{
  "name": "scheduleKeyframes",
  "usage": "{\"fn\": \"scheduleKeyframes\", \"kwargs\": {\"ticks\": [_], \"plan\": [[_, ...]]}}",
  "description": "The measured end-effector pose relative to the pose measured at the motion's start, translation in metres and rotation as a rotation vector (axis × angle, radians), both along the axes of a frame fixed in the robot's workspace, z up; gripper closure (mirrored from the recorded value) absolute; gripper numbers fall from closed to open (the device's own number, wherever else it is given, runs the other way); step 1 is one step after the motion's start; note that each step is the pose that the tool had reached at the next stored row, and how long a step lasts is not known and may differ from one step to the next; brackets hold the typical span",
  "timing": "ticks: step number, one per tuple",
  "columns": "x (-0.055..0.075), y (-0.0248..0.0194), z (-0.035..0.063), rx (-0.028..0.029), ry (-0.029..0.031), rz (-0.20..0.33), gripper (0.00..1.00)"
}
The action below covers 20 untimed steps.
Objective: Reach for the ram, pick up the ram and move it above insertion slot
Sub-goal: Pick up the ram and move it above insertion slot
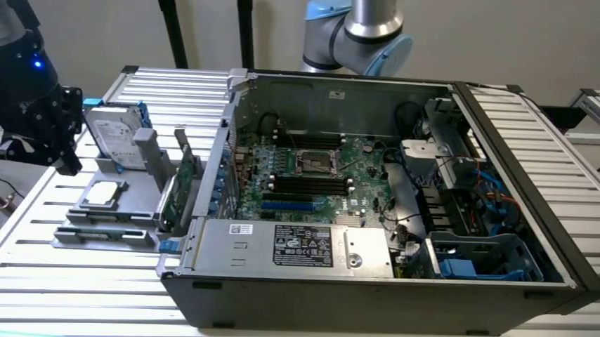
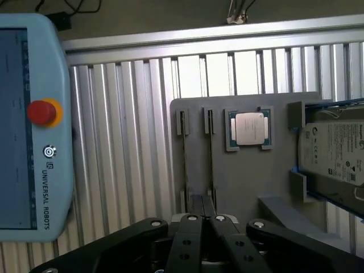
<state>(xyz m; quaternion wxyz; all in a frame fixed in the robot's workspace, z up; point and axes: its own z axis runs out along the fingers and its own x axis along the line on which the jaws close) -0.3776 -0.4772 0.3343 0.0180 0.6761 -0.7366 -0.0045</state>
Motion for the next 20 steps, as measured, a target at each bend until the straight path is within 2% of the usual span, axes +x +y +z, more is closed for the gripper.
{"fn": "scheduleKeyframes", "kwargs": {"ticks": [3, 5, 6, 12, 20], "plan": [[0.000, 0.0000, -0.0002, -0.0001, 0.0001, 0.000, 0.70], [0.000, 0.0001, -0.0019, 0.0002, -0.0002, 0.000, 0.70], [0.000, 0.0000, -0.0035, 0.0000, 0.0000, 0.000, 0.64], [0.000, -0.0002, -0.0144, -0.0001, 0.0001, 0.000, 0.64], [0.000, -0.0035, -0.0290, 0.0000, 0.0000, 0.002, 0.64]]}}
